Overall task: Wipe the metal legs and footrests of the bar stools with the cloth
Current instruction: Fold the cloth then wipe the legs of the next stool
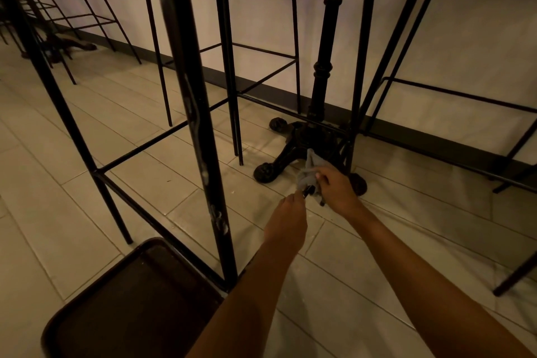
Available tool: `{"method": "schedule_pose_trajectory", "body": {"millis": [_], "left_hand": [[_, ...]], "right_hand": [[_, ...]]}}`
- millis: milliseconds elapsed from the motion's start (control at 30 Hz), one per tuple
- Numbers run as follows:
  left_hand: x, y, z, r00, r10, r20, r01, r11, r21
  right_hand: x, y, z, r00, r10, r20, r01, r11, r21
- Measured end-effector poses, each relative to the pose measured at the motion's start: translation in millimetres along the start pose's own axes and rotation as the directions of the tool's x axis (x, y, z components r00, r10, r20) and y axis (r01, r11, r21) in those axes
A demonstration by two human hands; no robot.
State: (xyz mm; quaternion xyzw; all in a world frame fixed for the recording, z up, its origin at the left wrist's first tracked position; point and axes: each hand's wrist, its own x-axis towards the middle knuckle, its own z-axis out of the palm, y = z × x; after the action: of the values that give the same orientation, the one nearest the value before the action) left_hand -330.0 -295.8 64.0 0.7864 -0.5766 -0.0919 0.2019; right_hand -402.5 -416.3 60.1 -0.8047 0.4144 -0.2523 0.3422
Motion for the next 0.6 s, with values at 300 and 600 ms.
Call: {"method": "schedule_pose_trajectory", "body": {"millis": [300,600], "left_hand": [[2.3,1.6,-2.5,1.0,-0.031,-0.002,0.031,0.999,-0.014],[1.3,2.7,-2.8,0.996,-0.083,0.02,0.084,0.994,-0.074]], "right_hand": [[6.0,-7.4,-13.4,0.998,0.057,-0.02,-0.056,0.998,0.029],[-25.4,-15.8,-2.4,0.997,-0.074,0.038,0.071,0.994,0.077]]}}
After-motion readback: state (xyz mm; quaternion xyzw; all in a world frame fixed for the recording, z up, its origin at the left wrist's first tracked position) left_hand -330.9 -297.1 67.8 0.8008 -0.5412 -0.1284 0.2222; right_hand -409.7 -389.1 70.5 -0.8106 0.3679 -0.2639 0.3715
